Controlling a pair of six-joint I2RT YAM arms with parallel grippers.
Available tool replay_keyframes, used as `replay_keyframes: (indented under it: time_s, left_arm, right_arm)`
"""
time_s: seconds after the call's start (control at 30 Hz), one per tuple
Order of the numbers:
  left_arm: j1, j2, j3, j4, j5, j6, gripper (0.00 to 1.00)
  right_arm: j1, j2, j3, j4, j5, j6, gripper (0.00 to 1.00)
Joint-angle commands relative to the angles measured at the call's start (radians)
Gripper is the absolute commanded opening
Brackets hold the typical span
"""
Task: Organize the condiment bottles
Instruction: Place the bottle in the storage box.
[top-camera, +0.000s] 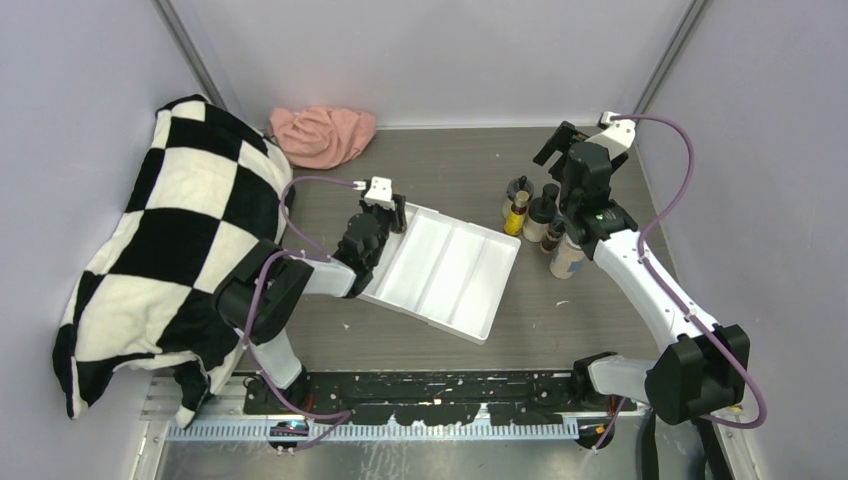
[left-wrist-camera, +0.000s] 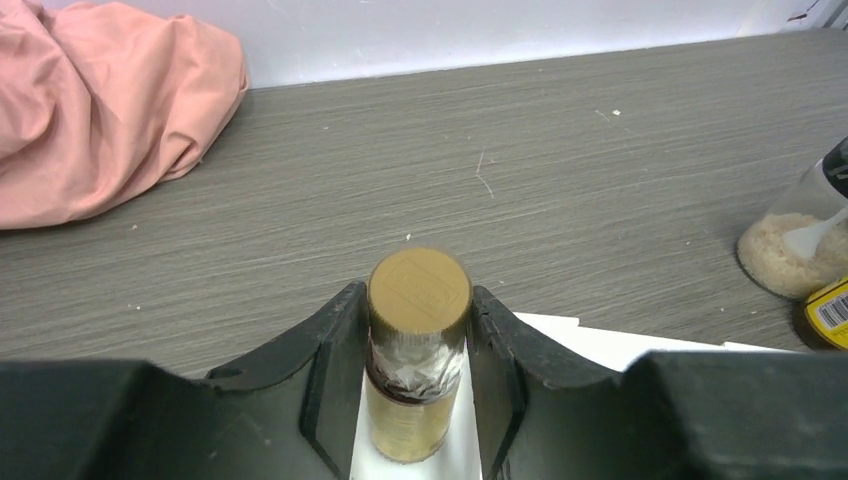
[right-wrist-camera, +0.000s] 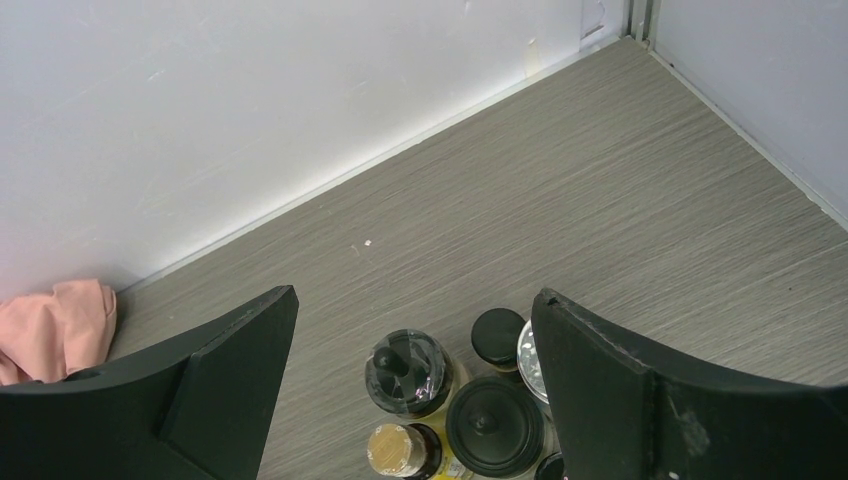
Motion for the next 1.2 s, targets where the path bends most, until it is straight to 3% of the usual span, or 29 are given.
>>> replay_keyframes:
  time_s: [0.0,0.17,0.57,0.83,0.97,1.17]
  left_arm:
    - [-0.012,-0.053,0.022,0.017,-0.004,0.018,0.47]
    - [-0.018,-0.06,0.021,0.008,-0.009,0.018,0.65]
    - [-0.028,-0.123,0.011,-0.017,-0.063,0.044,0.77]
    - [-0.029,-0.248,-0.003,-0.073,-0.064,0.06,0.82]
    - [-0.031,-0.35,0.008,-0.192,0.017,0.064,0.83]
    - [-0.035,-0.437,0.098,-0.438,0.284,0.04,0.83]
  right_arm:
    - [-0.004,-0.037,0.006,0.024,-0.003,0.016,0.93]
    - [-0.005,-0.039,0.009,0.019,-0.007,0.016,0.93]
    - [-0.004,-0.034,0.023,0.011,-0.015,0.02,0.93]
    - [-0.004,-0.037,0.029,0.007,-0.012,0.018,0.93]
    - [-0.008,-0.041,0.028,0.001,0.015,-0.002,0.93]
    - [-0.046,-0.053,0.062,-0.043,0.021,-0.02,0.93]
